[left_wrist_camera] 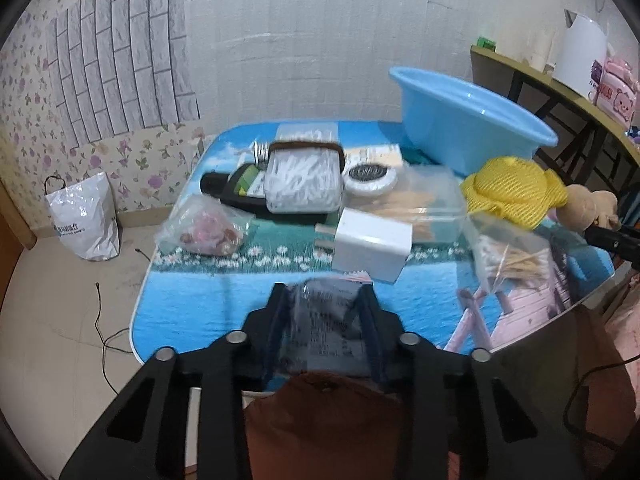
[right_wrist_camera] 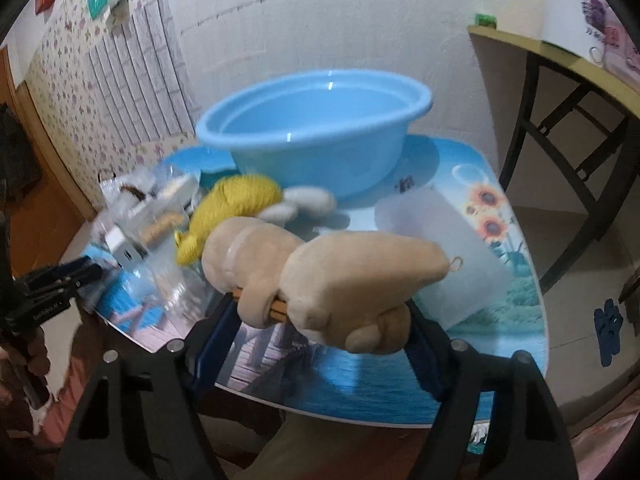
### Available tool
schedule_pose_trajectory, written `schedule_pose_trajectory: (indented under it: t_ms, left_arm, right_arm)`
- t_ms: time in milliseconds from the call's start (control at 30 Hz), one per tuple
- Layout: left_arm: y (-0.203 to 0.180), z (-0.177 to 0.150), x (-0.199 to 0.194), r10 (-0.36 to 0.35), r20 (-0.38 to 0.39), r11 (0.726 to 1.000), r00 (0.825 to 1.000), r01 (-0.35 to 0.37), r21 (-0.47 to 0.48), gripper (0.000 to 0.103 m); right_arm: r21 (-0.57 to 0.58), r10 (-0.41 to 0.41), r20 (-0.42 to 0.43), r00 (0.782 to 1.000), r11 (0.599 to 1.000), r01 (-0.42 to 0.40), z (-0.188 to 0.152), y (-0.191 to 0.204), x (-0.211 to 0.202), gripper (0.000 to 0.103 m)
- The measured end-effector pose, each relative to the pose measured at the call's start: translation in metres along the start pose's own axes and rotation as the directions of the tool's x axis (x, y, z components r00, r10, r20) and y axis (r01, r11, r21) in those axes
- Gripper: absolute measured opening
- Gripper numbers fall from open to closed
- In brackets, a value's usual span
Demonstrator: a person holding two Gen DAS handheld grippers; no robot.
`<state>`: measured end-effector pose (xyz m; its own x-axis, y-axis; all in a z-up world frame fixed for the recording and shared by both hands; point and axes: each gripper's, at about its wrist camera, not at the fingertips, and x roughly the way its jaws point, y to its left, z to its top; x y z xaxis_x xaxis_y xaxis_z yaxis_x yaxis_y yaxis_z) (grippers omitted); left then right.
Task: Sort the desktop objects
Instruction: 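Close the right tool on the plush dog while the left tool grips the snack packet, then carry the plush dog into the blue basin with the right tool while the left drops the packet there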
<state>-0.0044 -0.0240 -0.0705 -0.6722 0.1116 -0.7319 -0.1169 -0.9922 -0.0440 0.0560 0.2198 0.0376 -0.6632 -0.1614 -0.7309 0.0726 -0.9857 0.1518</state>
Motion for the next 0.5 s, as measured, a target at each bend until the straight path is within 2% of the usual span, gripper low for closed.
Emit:
schedule_pose_trajectory:
  t_ms: [100, 200, 233, 300, 333, 367, 500]
  left_arm:
    - [0.0, 0.004, -0.003, -0.005, 0.016, 1.0, 1.0, 0.005, 0.01, 0.03]
    - [0.002, 0.002, 0.007, 0.007, -0.014, 1.0, 1.0, -0.007, 0.012, 0.031]
    - [0.002, 0.001, 0.007, 0.01, -0.013, 1.0, 1.0, -0.009, 0.01, 0.035]
    - [0.003, 0.001, 0.007, 0.009, -0.017, 1.0, 1.0, -0.009, 0.007, 0.056]
    - [0.004, 0.0, 0.007, 0.006, -0.02, 1.0, 1.0, -0.006, 0.006, 0.072]
    - [0.004, -0.001, 0.007, -0.001, -0.021, 1.0, 1.0, 0.001, 0.007, 0.076]
    - [0.003, -0.006, 0.016, 0.005, -0.051, 1.0, 0.999, -0.004, 0.015, 0.076]
  right_arm:
    - [0.018, 0.024, 0.022, 0.999, 1.0, -0.025, 0.007, -0.003, -0.009, 0.077]
    - [0.023, 0.021, 0.024, 0.999, 1.0, -0.021, 0.008, -0.003, -0.008, 0.077]
    - [0.025, 0.021, 0.021, 1.0, 0.999, -0.022, 0.008, -0.004, -0.007, 0.077]
    - [0.031, 0.02, 0.01, 1.0, 0.999, -0.02, 0.007, -0.005, -0.004, 0.077]
    - [0.034, 0.022, 0.005, 1.0, 0.999, -0.022, 0.005, -0.005, -0.003, 0.077]
    - [0.036, 0.024, 0.003, 1.0, 0.999, -0.025, 0.005, -0.005, -0.002, 0.077]
    - [0.031, 0.021, 0.011, 1.0, 0.999, -0.021, 0.006, -0.002, -0.003, 0.077]
